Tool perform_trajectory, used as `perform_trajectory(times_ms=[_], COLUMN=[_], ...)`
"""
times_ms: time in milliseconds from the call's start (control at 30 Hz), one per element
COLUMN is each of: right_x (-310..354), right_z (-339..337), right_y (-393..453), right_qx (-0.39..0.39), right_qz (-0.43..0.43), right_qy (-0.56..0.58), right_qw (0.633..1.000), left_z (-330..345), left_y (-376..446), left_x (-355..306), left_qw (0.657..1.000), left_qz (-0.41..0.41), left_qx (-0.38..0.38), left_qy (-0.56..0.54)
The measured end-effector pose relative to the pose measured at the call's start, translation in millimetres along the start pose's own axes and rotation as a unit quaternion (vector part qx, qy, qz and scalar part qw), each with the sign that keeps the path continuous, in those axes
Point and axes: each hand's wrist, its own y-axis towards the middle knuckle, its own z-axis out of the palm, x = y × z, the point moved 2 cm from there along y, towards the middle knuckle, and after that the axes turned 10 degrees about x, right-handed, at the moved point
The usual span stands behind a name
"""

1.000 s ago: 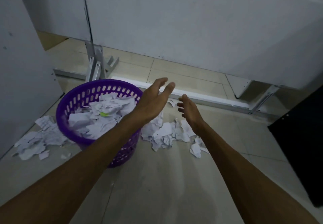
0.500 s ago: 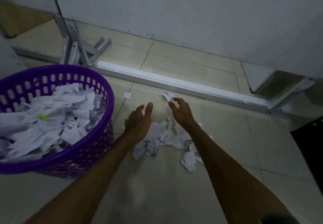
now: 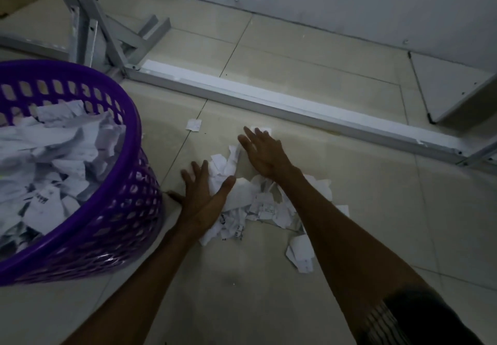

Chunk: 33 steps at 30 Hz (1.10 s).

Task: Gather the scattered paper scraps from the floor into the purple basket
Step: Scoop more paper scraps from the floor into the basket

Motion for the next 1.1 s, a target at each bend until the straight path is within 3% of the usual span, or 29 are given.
perform_trajectory(times_ms=[100, 300, 400, 467, 533, 700, 900, 1100], right_x=[9, 15, 18, 7, -17, -67, -46, -1], right_z=[7, 28, 19, 8, 1, 19, 56, 74], right_y=[-27, -101, -128, -146, -163, -183, -181, -164], right_qx=[0.026, 0.030, -0.052, -0.171, -0.237, -0.167, -0.157, -0.096], right_qz=[-0.042, -0.089, -0.106, -0.067, -0.002, 0.153, 0.068, -0.019], right_qy=[-0.009, -0.022, 0.030, 0.084, 0.086, 0.119, 0.125, 0.060], right_qw=[0.999, 0.995, 0.993, 0.979, 0.968, 0.967, 0.977, 0.993], left_z=[-6, 0, 7, 7, 8, 8, 13, 15], left_y=[3, -13, -24, -29, -35, -38, -40, -42], left_x=[-5, 2, -1, -1, -5, -2, 6, 12], left_qw=[0.999, 0.991, 0.987, 0.989, 0.991, 0.992, 0.990, 0.985], left_qz=[0.028, 0.053, 0.085, 0.084, 0.090, 0.102, 0.119, 0.134], left_qx=[0.023, 0.086, 0.087, 0.088, 0.093, 0.077, 0.051, 0.023], left_qy=[-0.033, 0.087, 0.109, 0.078, 0.019, -0.014, -0.062, -0.104])
